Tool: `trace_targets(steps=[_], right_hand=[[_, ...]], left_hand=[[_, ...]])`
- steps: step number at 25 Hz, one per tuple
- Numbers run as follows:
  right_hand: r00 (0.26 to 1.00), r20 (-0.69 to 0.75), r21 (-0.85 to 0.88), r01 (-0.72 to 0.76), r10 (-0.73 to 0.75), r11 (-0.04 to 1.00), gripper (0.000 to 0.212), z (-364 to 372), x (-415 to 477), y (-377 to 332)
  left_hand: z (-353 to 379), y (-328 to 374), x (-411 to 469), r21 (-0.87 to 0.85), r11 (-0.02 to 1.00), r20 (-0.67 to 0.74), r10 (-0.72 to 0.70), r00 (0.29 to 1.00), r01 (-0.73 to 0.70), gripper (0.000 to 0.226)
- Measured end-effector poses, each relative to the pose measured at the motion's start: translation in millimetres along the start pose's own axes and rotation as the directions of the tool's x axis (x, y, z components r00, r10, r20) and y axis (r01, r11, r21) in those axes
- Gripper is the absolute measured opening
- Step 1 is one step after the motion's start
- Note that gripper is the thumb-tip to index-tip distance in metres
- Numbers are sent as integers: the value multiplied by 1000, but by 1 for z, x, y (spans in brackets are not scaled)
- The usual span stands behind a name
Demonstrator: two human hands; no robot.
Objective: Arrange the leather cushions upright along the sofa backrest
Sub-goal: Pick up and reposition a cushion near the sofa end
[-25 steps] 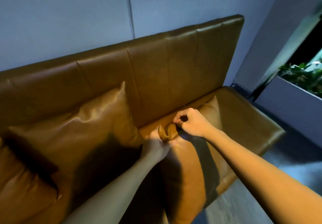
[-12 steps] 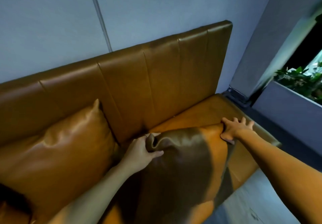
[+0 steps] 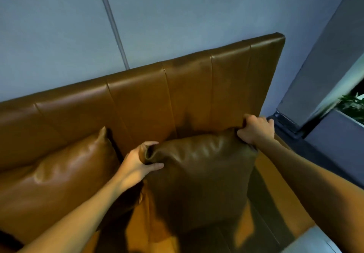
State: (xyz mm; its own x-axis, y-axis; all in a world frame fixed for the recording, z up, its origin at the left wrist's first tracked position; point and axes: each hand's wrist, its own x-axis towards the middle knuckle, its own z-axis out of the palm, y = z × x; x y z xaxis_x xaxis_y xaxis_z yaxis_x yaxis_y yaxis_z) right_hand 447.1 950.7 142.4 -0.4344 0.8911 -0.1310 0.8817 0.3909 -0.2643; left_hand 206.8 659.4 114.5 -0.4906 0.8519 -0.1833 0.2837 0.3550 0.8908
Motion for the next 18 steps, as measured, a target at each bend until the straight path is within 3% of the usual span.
trace_targets(steps=[5, 8, 11, 12, 14, 16, 18], right_hand=[[968, -207, -38, 137, -142, 990, 24, -17, 49, -32], [967, -13, -20, 252, -253, 967, 48, -8, 76, -44], [943, 192, -40, 283, -270, 958, 72, 13, 84, -52], [950, 199, 25, 240, -240, 970, 80, 20, 84, -56], [977, 190, 330, 30, -97, 944, 95, 26, 82, -59], [966, 256, 631, -195, 35, 751, 104, 32, 85, -58], [951, 300, 734, -277, 70, 620, 103, 38, 88, -56]], left_hand=[[-4, -8, 42, -171, 985, -142, -61, 988, 36, 85], [-6, -26, 72, -231, 930, -206, -335, 920, 287, 90], [-5, -36, 88, -245, 850, -132, -506, 852, 466, 110], [-5, -37, 91, -294, 830, -100, -519, 849, 473, 112], [-7, -38, 96, -461, 754, -9, -531, 848, 468, 123], [-4, -38, 97, -584, 679, 41, -522, 852, 445, 136], [4, -33, 97, -608, 696, -51, -514, 857, 381, 124]])
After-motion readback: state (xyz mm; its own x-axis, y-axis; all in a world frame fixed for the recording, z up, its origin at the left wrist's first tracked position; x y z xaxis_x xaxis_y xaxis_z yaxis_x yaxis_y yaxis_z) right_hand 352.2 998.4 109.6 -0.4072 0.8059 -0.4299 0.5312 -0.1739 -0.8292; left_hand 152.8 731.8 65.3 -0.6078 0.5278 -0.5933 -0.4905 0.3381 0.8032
